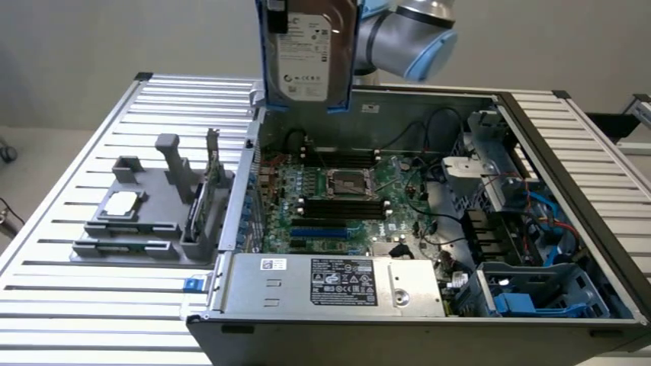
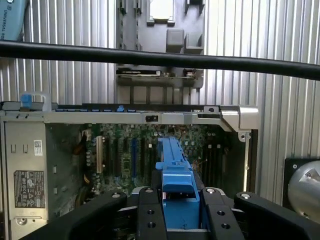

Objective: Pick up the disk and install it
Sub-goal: 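Pick up the disk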

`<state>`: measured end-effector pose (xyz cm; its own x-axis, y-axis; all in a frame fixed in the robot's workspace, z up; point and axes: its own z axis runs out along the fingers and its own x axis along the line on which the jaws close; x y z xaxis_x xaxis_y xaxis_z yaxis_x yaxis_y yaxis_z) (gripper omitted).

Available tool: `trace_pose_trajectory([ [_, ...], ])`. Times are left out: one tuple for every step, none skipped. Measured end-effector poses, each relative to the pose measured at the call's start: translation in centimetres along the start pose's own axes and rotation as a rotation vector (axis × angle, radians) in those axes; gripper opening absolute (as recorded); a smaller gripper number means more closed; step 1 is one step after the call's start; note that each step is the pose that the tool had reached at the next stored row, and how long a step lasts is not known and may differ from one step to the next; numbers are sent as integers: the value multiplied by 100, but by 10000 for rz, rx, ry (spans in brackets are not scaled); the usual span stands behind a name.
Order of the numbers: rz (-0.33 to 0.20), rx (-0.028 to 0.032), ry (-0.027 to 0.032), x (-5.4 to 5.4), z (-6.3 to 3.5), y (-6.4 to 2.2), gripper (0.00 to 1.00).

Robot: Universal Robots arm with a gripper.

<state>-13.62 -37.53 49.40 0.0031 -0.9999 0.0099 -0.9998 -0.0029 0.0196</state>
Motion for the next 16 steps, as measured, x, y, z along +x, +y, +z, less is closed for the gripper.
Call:
trace_pose_trajectory([
  [0,-9,-1,19,-2,-28,33],
  [1,-18,-1,38,-4,-57,33],
  [0,-27,-1,57,-5,-85,33],
  [0,-35,-2,77,-7,-114,33],
  [0,-44,-2,97,-9,-145,33],
  [0,-52,-3,116,-10,-174,33],
  [-1,-59,-5,134,-12,-205,33],
  [0,-66,-6,153,-13,-236,33],
  [0,-73,-7,171,-15,-268,33],
  [-1,-78,-9,188,-16,-300,33],
  [-1,-83,-10,206,-17,-333,33],
  [0,-88,-12,224,-18,-366,33],
  [-1,-93,-13,243,-20,-401,33],
  [-2,-97,-14,261,-21,-434,33],
  [-1,-102,-17,279,-22,-467,33],
  [-1,-107,-18,297,-23,-500,33],
])
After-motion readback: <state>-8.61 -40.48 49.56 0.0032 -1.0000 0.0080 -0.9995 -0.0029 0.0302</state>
